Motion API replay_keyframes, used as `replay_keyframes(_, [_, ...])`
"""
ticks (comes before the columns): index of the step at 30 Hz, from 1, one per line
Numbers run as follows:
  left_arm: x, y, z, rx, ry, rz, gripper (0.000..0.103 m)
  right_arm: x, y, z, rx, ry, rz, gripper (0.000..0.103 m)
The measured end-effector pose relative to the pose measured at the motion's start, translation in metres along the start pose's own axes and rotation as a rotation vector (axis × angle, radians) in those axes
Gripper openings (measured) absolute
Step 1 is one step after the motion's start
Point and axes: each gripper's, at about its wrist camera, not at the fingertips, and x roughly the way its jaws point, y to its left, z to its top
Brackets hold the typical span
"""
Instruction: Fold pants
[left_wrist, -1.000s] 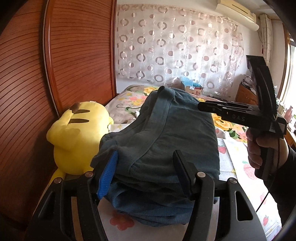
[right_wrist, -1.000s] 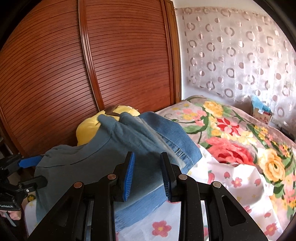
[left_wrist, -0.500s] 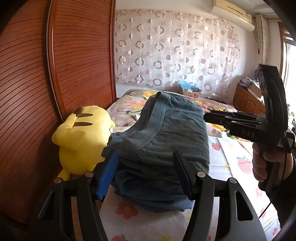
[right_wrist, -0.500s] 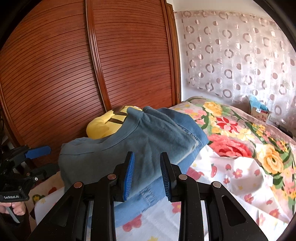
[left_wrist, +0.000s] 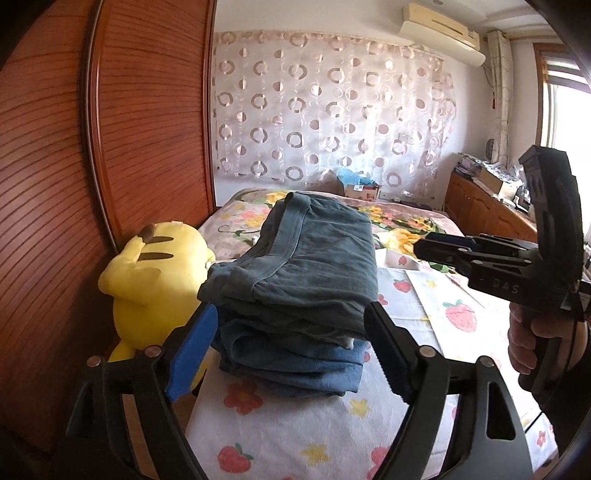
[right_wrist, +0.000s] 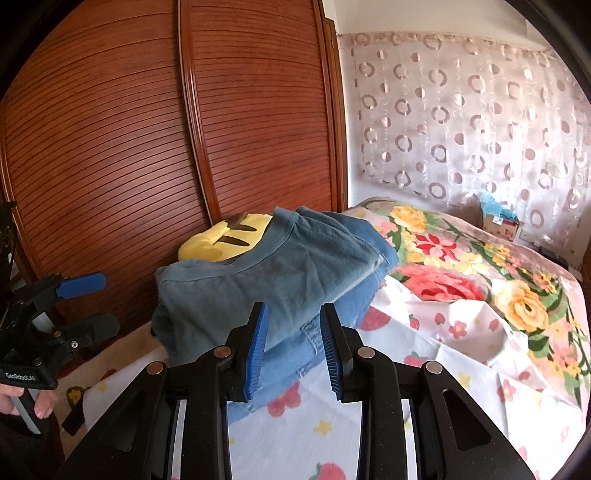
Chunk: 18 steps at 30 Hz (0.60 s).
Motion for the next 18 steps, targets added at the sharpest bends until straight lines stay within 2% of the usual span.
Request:
replay_keyframes(8, [-0.018, -0.011, -0.004, 0.043, -0.021, -0.016, 0.087, -0.033, 0.013, -0.015, 0.019, -0.023, -0.031, 0.033])
replay_keyframes(18, [-0.027, -0.020, -0.006, 0.032, -0.026, -0.066, 0.087, -0.072, 0.025, -0.038, 0.072, -0.050, -0.107, 0.042])
